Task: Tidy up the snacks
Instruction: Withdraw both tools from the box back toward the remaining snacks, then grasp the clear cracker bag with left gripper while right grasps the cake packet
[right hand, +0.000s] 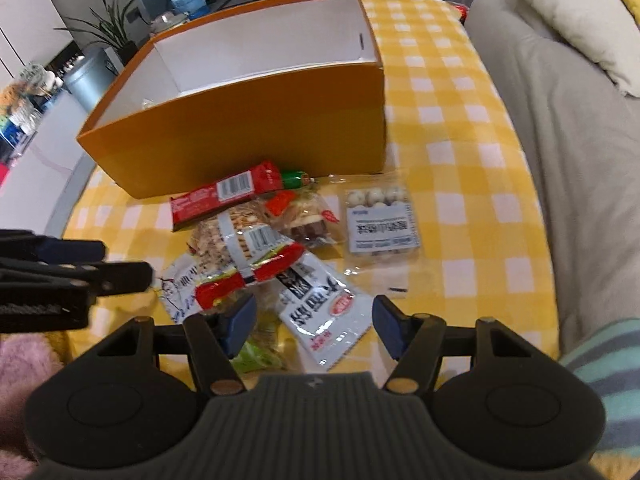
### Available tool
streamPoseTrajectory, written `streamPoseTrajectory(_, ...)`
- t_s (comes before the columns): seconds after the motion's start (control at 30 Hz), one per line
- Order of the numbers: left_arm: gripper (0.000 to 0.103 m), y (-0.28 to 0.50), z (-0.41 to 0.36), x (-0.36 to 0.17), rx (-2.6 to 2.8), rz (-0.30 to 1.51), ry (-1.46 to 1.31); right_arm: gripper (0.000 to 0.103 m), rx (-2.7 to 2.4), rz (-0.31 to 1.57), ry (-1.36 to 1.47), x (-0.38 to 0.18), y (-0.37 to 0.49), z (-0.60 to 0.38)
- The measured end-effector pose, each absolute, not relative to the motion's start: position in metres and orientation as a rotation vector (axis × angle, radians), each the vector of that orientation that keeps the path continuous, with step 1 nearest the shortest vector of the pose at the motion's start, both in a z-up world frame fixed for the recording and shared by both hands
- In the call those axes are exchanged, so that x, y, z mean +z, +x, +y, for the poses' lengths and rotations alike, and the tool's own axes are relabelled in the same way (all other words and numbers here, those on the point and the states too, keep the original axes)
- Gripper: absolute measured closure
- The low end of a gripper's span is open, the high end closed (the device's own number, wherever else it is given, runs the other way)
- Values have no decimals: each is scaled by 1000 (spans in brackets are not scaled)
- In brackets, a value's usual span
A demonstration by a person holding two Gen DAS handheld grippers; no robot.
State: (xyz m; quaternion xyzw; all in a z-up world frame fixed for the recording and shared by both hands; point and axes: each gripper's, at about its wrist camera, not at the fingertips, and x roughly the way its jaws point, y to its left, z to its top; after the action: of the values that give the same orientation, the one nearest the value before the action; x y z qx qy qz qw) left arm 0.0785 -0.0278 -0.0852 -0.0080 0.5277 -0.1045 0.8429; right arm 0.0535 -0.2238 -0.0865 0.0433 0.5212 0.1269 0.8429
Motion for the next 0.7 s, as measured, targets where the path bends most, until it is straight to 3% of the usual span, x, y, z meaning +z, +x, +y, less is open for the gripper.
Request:
streamPoseTrajectory(0.07, 27, 81, -30, -86, -240, 1107, -25, 41, 286, 1087, 95, -86, 56, -222)
streamPoseTrajectory(0.5, 26, 111, -57, -105, -207, 1189, -152, 66, 267, 1095, 21, -98, 75, -216)
streamPoseTrajectory(0.7, 20, 122, -55, -110, -157, 1226, -266, 70, 268, 1056, -75, -103, 84, -206)
